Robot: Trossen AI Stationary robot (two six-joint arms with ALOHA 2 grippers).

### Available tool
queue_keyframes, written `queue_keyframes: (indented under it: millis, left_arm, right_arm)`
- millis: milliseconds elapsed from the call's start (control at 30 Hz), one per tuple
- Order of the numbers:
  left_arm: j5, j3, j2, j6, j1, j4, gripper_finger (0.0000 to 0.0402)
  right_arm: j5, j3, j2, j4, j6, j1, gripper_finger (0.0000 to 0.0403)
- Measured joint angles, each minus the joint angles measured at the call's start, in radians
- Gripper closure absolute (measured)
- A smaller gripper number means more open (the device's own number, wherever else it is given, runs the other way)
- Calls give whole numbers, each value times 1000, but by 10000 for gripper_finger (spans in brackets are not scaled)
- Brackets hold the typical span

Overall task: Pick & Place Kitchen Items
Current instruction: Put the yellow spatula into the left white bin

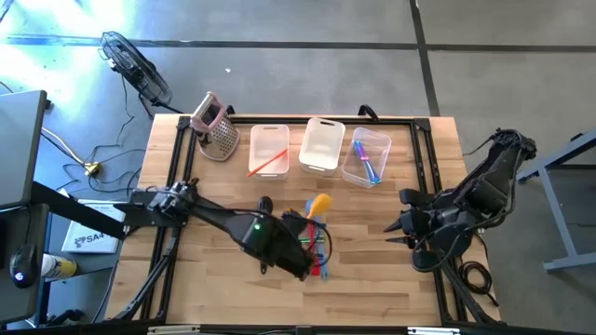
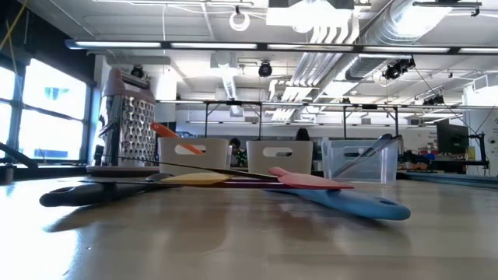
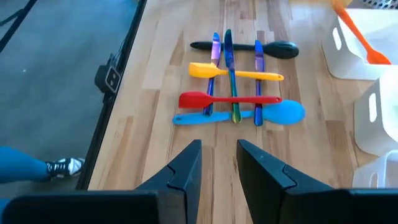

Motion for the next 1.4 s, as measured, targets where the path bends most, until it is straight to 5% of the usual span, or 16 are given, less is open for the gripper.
queue_keyframes:
  millis: [167, 400, 733, 1000, 1267, 1400]
  left_arm:
    - [-36, -31, -64, -182, 25, -9, 357]
    - [-53, -31, -73, -229, 103, -8, 357]
    - [0, -31, -73, 25, 319, -7, 357]
    - [48, -31, -73, 253, 561, -7, 357]
    - [333, -53, -75, 366, 739, -6, 357]
    - [426, -204, -147, 365, 778, -5, 357]
  right_arm:
    - [-1, 0, -19, -73, 51, 48, 309]
    - [0, 0, -24, -185, 144, 147, 309]
    - [152, 0, -32, -317, 312, 289, 309]
    - [161, 0, -94, -405, 448, 316, 309]
    - [187, 0, -114, -477, 511, 341, 309]
    - [190, 0, -114, -519, 529, 341, 309]
